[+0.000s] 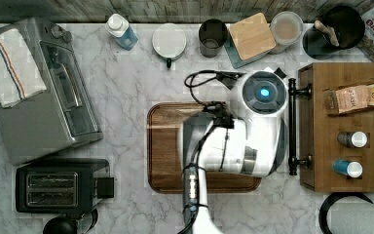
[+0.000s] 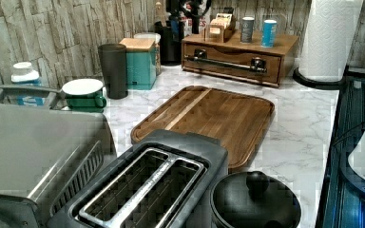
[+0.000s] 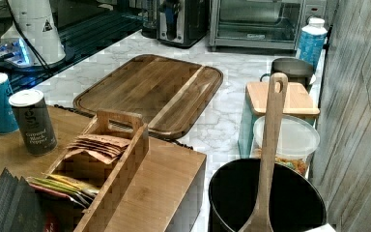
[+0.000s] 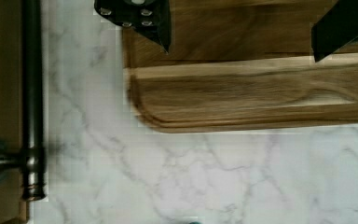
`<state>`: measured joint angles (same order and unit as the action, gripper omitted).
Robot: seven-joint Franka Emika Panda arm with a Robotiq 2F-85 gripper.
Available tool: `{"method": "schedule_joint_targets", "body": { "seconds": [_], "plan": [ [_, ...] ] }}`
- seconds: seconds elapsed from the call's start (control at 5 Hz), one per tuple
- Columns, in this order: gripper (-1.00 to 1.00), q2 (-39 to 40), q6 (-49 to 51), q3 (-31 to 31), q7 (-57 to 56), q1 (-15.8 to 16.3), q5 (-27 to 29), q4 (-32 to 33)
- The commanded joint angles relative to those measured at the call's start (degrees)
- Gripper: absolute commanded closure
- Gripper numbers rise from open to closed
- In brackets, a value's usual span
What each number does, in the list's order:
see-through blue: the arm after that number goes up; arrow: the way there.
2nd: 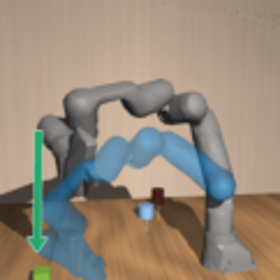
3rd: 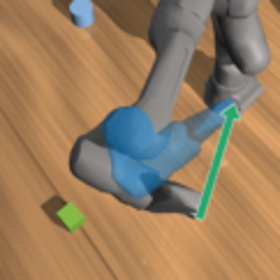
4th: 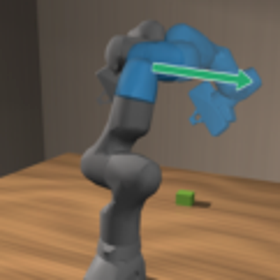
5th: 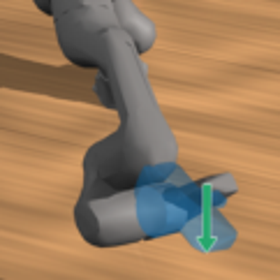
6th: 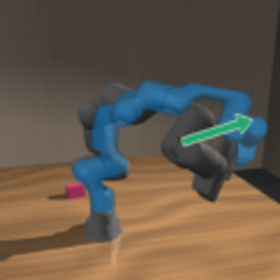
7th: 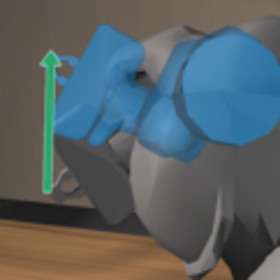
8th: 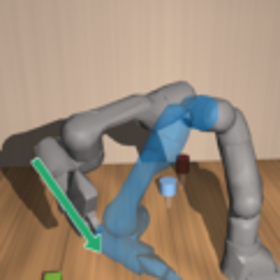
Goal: Open the drawer.
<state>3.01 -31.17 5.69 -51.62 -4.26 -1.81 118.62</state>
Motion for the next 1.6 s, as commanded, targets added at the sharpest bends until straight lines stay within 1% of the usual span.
{"method": "schedule_joint_targets", "body": {
  "seconds": [0.2, 0.4, 0.6, 0.8, 1.0, 1.2, 1.4, 1.6],
  "plan": [
    [-1.0, 1.3, -9.4, 6.1, -7.4, -5.1, -2.3, 3.8],
    [-1.0, 0.9, -13.8, 6.4, -7.1, -4.6, -4.8, 6.1],
    [-1.0, 2.0, -15.8, 5.8, -6.5, -5.1, -7.8, 6.2],
    [-1.0, 4.2, -16.3, 5.8, -7.6, -7.0, -7.9, 5.0],
    [-1.0, 5.2, -16.3, 7.1, -8.7, -8.1, -9.9, 4.4],
    [-1.0, 5.1, -20.0, 8.2, -7.8, -8.7, -14.9, 6.4],
    [-1.0, 5.0, -24.5, 8.0, -8.6, -9.8, -13.7, 9.1],
    [-1.0, 6.6, -28.7, 7.5, -7.4, -10.2, -11.6, 11.0]
  ]
}}
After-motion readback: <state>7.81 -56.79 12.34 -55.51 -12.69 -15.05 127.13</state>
